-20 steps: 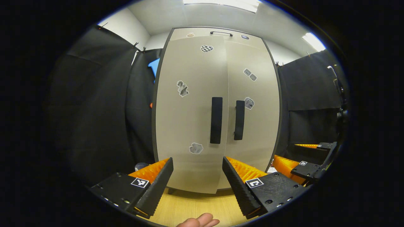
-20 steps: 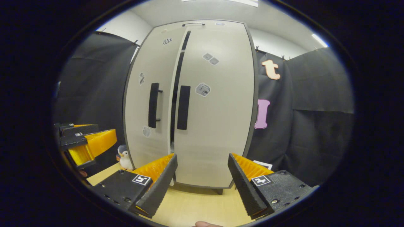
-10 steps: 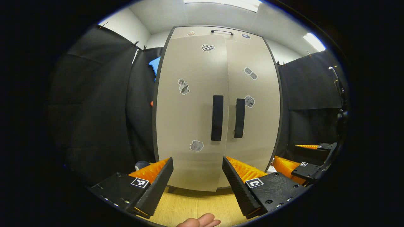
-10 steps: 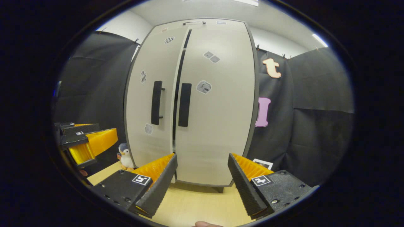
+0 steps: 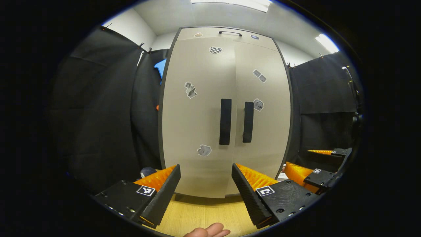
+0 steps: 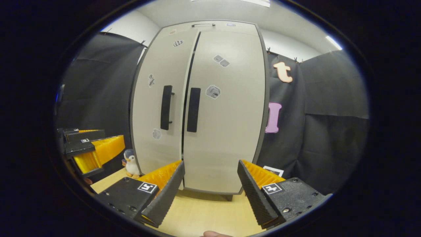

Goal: Grab one shoe with the right hand and put it into the shoe cabinet, grab the other shoe with the left hand and put it into the shoe cabinet; then close the right door with the right hand and the left door with the left hand.

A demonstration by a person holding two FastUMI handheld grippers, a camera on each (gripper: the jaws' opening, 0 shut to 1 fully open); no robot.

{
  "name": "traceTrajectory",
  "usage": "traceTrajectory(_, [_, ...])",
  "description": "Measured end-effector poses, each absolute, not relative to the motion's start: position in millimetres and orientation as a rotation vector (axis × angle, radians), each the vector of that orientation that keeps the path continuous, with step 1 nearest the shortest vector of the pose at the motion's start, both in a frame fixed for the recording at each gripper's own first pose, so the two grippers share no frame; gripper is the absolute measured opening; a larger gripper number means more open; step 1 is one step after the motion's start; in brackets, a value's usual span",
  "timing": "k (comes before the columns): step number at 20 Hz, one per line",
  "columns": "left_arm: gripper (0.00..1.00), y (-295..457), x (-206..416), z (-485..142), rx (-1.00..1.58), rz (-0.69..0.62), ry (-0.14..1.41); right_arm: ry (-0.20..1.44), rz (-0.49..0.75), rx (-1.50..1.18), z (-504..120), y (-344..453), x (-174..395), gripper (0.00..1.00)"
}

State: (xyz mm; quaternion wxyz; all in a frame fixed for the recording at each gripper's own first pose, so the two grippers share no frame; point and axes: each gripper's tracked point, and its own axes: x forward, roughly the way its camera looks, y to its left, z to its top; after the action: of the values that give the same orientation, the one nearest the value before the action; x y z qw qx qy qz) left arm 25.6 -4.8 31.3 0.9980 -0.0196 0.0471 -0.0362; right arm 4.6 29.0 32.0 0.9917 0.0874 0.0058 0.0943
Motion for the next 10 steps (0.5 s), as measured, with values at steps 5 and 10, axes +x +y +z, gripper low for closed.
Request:
traceTrajectory(5, [0.95,-2.0,24.0,30.0,-0.035,-0.067,0.099,0.008,0.183,0.177,32.1,28.0,2.0,1.00])
traceTrajectory(10, [0.95,-2.6,21.9,27.1,-0.029,-0.069,0.111,0.013,0.186,0.186,31.2,28.9,1.2,1.00])
